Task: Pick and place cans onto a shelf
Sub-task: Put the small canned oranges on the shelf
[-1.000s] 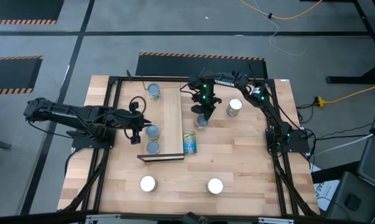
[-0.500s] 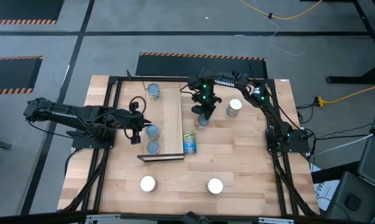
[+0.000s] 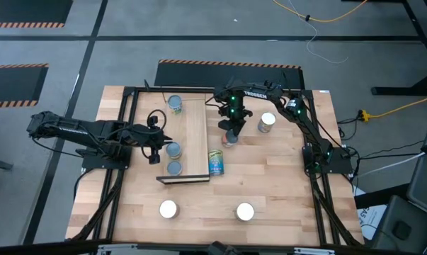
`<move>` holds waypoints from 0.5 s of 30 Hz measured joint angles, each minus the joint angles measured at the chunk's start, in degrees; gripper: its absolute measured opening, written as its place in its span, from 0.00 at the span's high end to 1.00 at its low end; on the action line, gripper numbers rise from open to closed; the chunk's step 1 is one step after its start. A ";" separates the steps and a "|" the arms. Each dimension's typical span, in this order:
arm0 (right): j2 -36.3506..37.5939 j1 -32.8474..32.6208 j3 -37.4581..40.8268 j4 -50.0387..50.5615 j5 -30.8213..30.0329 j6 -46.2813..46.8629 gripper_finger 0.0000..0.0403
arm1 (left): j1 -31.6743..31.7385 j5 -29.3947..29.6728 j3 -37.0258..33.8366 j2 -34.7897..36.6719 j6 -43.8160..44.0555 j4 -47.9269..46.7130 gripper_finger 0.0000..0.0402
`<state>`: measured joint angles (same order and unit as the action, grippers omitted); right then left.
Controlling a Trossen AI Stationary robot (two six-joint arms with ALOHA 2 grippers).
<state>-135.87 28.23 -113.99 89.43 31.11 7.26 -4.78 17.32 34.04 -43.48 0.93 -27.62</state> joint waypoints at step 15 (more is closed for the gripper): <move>0.00 0.00 0.00 0.03 -0.02 -0.30 0.70 | 0.00 -0.01 -0.01 0.00 0.00 0.00 0.90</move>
<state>-135.87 28.23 -113.99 89.46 31.09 6.97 -4.78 17.32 34.04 -43.48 0.93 -27.62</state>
